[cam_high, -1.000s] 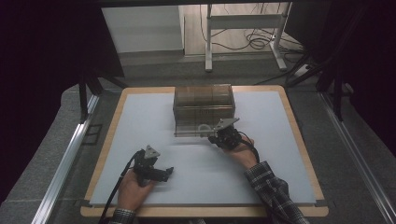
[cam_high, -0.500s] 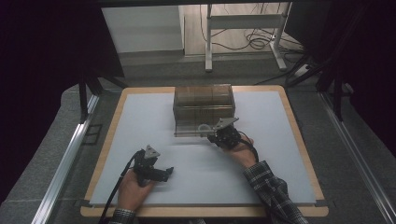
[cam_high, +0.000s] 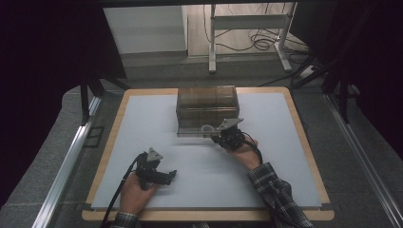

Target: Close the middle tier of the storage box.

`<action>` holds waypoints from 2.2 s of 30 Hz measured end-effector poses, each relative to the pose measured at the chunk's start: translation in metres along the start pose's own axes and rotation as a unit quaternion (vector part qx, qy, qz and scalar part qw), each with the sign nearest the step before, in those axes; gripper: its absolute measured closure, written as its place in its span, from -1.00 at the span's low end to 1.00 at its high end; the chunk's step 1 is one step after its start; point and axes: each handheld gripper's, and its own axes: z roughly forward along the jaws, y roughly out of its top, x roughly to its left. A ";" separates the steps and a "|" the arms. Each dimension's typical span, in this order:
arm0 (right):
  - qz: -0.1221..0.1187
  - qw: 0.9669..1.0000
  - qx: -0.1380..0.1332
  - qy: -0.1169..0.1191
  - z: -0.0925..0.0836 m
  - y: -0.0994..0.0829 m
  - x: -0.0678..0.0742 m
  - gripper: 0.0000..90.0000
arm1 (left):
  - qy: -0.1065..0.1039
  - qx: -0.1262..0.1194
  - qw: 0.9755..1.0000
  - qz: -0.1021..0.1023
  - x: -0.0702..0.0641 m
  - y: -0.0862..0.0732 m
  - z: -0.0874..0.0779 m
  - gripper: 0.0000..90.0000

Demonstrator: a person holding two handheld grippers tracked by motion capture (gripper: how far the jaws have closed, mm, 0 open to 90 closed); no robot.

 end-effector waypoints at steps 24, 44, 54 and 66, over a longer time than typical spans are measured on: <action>0.001 1.000 -0.005 -0.017 0.003 0.008 -0.010 0.96 | 0.000 -0.001 1.000 0.000 0.000 0.000 0.000 -1.00; 0.005 0.999 -0.007 -0.033 0.008 0.014 -0.017 0.96 | 0.000 -0.001 1.000 0.000 0.000 0.000 0.000 -1.00; 0.009 0.999 -0.007 -0.041 0.011 0.016 -0.022 0.95 | 0.000 -0.001 1.000 0.000 0.000 0.000 0.000 -1.00; 0.014 0.999 -0.006 -0.048 0.014 0.019 -0.027 0.96 | 0.000 -0.001 1.000 0.000 0.000 0.000 0.000 -1.00</action>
